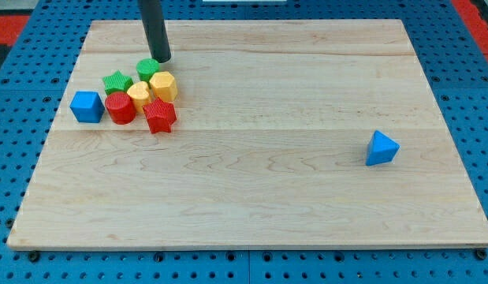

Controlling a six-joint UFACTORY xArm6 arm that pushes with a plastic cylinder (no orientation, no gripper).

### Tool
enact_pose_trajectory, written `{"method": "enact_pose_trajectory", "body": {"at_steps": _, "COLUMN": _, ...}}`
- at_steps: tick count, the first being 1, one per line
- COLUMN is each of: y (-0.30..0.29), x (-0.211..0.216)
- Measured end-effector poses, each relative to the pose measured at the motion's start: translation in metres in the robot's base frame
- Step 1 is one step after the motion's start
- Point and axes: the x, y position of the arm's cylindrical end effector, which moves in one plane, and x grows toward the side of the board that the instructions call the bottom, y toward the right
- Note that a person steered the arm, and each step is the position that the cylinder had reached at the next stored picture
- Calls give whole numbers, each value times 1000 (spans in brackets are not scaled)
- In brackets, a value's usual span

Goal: Move the blue cube to the bottom of the red circle

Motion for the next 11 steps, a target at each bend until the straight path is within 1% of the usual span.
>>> {"method": "enact_pose_trajectory", "body": {"at_steps": 2, "y": -4, "x": 29}}
{"method": "enact_pose_trajectory", "body": {"at_steps": 3, "y": -21, "x": -6}}
{"method": "enact_pose_trajectory", "body": {"at_steps": 4, "y": -76, "x": -15}}
{"method": "enact_pose_trajectory", "body": {"at_steps": 5, "y": -96, "x": 0}}
{"method": "enact_pose_trajectory", "body": {"at_steps": 6, "y": -92, "x": 9}}
{"method": "enact_pose_trajectory", "body": {"at_steps": 7, "y": -50, "x": 34}}
{"method": "enact_pose_trajectory", "body": {"at_steps": 8, "y": -44, "x": 47}}
{"method": "enact_pose_trajectory", "body": {"at_steps": 9, "y": -54, "x": 50}}
{"method": "enact_pose_trajectory", "body": {"at_steps": 10, "y": -103, "x": 54}}
{"method": "enact_pose_trajectory", "body": {"at_steps": 11, "y": -112, "x": 102}}
